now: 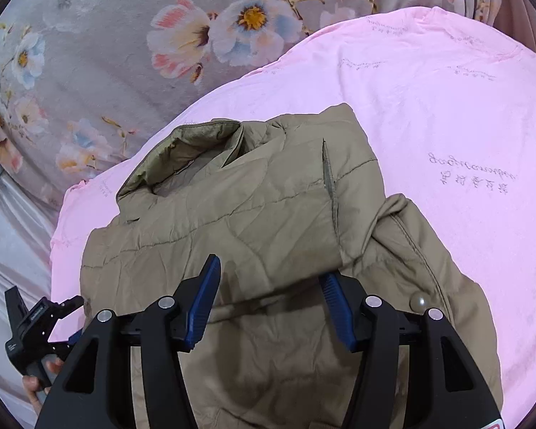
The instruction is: Fold large clothes
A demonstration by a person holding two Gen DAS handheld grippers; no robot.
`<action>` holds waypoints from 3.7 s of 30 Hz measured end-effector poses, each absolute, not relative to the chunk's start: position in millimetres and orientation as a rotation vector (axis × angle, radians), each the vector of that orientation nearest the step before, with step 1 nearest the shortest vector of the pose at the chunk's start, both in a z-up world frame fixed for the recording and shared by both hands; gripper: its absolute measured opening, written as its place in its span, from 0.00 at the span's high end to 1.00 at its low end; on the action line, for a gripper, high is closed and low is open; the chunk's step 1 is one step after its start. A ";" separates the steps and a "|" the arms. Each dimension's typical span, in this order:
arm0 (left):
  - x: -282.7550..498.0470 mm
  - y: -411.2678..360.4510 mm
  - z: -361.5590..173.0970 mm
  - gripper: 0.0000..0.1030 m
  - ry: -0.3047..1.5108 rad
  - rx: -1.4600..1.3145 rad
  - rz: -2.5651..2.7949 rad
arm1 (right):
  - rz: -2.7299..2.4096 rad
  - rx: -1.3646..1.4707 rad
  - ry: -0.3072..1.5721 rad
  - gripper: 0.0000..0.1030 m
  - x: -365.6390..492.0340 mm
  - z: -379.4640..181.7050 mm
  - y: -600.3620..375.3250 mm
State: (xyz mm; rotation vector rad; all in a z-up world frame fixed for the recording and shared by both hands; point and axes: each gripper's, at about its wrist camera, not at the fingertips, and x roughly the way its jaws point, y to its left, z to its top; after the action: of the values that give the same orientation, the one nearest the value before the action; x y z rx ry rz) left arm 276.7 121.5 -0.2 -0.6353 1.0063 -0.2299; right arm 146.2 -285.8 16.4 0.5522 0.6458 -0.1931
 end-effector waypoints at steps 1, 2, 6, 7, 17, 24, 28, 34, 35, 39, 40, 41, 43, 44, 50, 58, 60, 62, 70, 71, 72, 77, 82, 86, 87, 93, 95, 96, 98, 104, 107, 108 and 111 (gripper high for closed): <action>278.5 123.7 0.0 0.23 1.019 -0.676 -0.238 | -0.187 0.559 0.643 0.45 148.3 16.4 -289.9; 280.3 125.8 0.3 0.23 1.032 -0.711 -0.243 | -0.178 0.562 0.645 0.49 152.4 17.3 -290.8; 279.2 131.6 3.4 0.23 1.057 -0.845 -0.279 | -0.151 0.499 0.623 0.82 160.6 29.2 -284.3; 278.5 133.4 4.6 0.23 1.057 -0.869 -0.282 | -0.139 0.487 0.615 0.91 161.8 33.7 -282.1; 274.5 146.1 18.4 0.38 1.011 -0.955 -0.285 | 0.051 0.436 0.463 0.96 145.1 86.2 -258.3; 270.8 137.1 14.0 0.35 1.057 -0.951 -0.347 | 0.084 0.437 0.458 0.96 145.3 100.7 -255.1; 277.3 127.2 -4.5 0.35 1.093 -1.026 -0.386 | 0.093 0.421 0.451 0.96 141.4 109.6 -251.5; 296.6 133.9 9.3 0.94 1.001 -0.908 -0.318 | 0.085 0.399 0.420 0.97 129.1 119.4 -253.6; 292.8 136.6 16.0 0.95 0.975 -0.887 -0.321 | 0.088 0.400 0.412 0.97 126.3 120.5 -254.7; 267.6 132.3 40.2 0.96 0.875 -0.662 -0.258 | 0.035 0.339 0.482 0.97 131.8 96.6 -252.7; 262.0 128.1 37.8 0.96 0.871 -0.593 -0.229 | 0.013 0.330 0.532 0.97 138.5 80.9 -253.7; 261.5 124.6 32.2 0.97 0.881 -0.554 -0.210 | -0.005 0.336 0.585 0.97 145.5 63.5 -256.5; 264.1 117.4 13.4 0.96 0.913 -0.488 -0.170 | -0.025 0.361 0.671 0.97 155.2 33.1 -262.4; 265.0 114.5 6.1 0.96 0.917 -0.465 -0.163 | -0.037 0.365 0.707 0.97 158.8 18.6 -264.0; 257.2 95.6 -4.3 0.94 0.852 -0.284 -0.113 | -0.057 0.331 0.760 0.98 162.0 -10.8 -259.0; 234.3 91.2 12.7 0.78 0.799 -0.162 -0.070 | -0.083 0.294 0.755 0.76 136.7 0.1 -260.6; 220.9 94.7 29.4 0.71 0.765 -0.130 -0.052 | -0.126 0.253 0.728 0.75 120.0 12.5 -264.3; 215.2 88.9 48.3 0.71 0.724 -0.082 -0.036 | -0.165 0.218 0.695 0.74 110.7 29.0 -267.7; 237.6 4.7 103.1 0.56 0.632 0.081 -0.066 | -0.110 0.167 0.606 0.74 153.2 86.0 -254.9; 244.9 -7.2 95.3 0.56 0.639 0.100 -0.068 | -0.108 0.141 0.622 0.74 163.1 82.4 -251.0; 249.3 -13.2 87.4 0.56 0.648 0.108 -0.065 | -0.101 0.113 0.646 0.74 176.0 74.2 -246.6; 275.3 -21.3 11.7 0.54 0.749 0.095 -0.049 | -0.149 -0.014 0.745 0.74 209.4 10.5 -238.7; 262.6 -19.9 3.0 0.52 0.707 0.096 -0.040 | -0.130 0.076 0.726 0.74 197.1 -2.2 -247.4; 252.3 -18.3 1.5 0.50 0.708 0.104 -0.030 | -0.133 0.093 0.726 0.74 192.2 -4.9 -249.1; 249.8 -17.4 0.6 0.49 0.711 0.104 -0.030 | -0.133 0.095 0.726 0.74 189.7 -5.9 -249.1; 229.8 -15.2 0.3 0.49 0.712 0.121 -0.024 | -0.127 0.121 0.731 0.75 173.4 -8.2 -249.5; 221.5 -14.5 -0.3 0.49 0.712 0.127 -0.025 | -0.127 0.126 0.732 0.75 165.7 -8.2 -249.6; 217.1 -13.8 -0.6 0.49 0.712 0.129 -0.026 | -0.128 0.126 0.732 0.75 161.0 -8.6 -248.6; 209.8 -12.3 -1.0 0.49 0.712 0.131 -0.028 | -0.131 0.128 0.732 0.75 152.4 -9.9 -246.0; 188.1 -6.8 -1.1 0.49 0.712 0.128 -0.048 | -0.136 0.138 0.733 0.74 124.0 -12.7 -239.1; 185.8 2.8 4.2 0.43 0.715 0.070 -0.085 | -0.126 0.145 0.738 0.73 121.9 -10.0 -240.3; 185.9 6.9 7.7 0.43 0.720 0.045 -0.097 | -0.122 0.151 0.741 0.71 121.7 -7.0 -241.0; 194.7 18.1 32.1 0.40 0.711 -0.031 -0.153 | -0.051 0.204 0.712 0.55 125.2 14.2 -248.4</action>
State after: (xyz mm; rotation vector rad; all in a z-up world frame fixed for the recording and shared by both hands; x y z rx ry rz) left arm 194.7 18.1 32.1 -0.0314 0.7112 -0.1532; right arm 125.2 -248.4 14.2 0.2041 0.7121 -0.0512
